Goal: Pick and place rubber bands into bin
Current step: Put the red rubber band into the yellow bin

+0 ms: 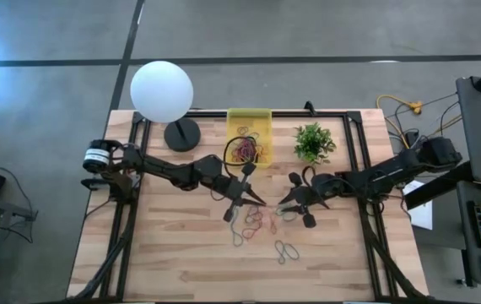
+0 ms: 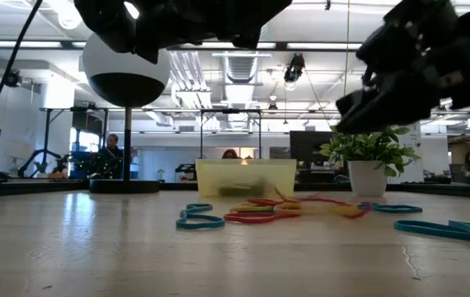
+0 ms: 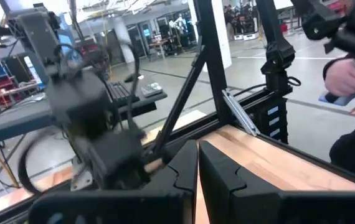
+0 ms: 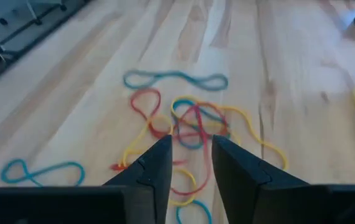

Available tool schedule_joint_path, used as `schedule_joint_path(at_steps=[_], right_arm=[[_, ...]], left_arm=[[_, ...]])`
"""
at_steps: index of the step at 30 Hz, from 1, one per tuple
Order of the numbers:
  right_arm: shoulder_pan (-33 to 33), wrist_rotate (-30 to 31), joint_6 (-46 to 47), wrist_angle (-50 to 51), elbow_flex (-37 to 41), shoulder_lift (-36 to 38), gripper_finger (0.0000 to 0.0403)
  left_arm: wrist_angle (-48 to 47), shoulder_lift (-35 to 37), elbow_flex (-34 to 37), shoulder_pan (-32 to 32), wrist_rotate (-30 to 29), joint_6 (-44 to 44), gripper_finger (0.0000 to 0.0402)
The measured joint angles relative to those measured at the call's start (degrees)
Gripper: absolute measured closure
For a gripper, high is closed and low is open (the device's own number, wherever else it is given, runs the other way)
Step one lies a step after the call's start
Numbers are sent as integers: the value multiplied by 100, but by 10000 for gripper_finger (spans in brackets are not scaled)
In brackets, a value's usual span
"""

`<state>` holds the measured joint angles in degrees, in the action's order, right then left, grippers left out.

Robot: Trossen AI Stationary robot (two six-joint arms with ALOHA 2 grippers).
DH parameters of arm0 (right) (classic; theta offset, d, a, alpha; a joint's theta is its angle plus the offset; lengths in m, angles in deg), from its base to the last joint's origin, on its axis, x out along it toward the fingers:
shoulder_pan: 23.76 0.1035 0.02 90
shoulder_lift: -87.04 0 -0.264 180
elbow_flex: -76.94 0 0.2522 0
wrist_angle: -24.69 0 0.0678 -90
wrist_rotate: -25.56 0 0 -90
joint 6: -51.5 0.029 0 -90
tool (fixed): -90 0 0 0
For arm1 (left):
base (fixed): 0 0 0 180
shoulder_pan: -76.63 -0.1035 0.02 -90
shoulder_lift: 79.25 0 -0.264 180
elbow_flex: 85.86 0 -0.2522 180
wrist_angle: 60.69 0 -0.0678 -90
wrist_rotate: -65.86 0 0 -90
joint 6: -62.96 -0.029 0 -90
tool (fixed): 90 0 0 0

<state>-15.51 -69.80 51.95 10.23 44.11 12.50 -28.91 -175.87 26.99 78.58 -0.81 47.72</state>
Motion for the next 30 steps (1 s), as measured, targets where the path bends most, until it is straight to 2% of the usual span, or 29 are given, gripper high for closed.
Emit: schedule_joint_path(at_steps=[6, 10, 14, 17, 22, 30], right_arm=[[0, -96, -50, -89, -275, -1007, 282], [0, -368, -109, -63, -526, -1495, 276], [-13, -366, -175, -18, -747, -1912, 275], [-50, -365, -168, 24, -896, -2168, 280], [-151, -361, -163, 299, -1168, -2391, 290], [-286, -359, -56, 518, -1271, -2274, 302]], left_arm=[[-95, 0, 3, 8, 7, 1, 402], [-796, 0, 15, -4, -34, 140, 402], [-1485, 0, 30, -4, -277, 149, 402], [-1631, -4, 39, 2, -284, 218, 402], [-1663, -4, 61, 4, -280, 293, 402], [-1572, -4, 243, 7, -280, 293, 402]])
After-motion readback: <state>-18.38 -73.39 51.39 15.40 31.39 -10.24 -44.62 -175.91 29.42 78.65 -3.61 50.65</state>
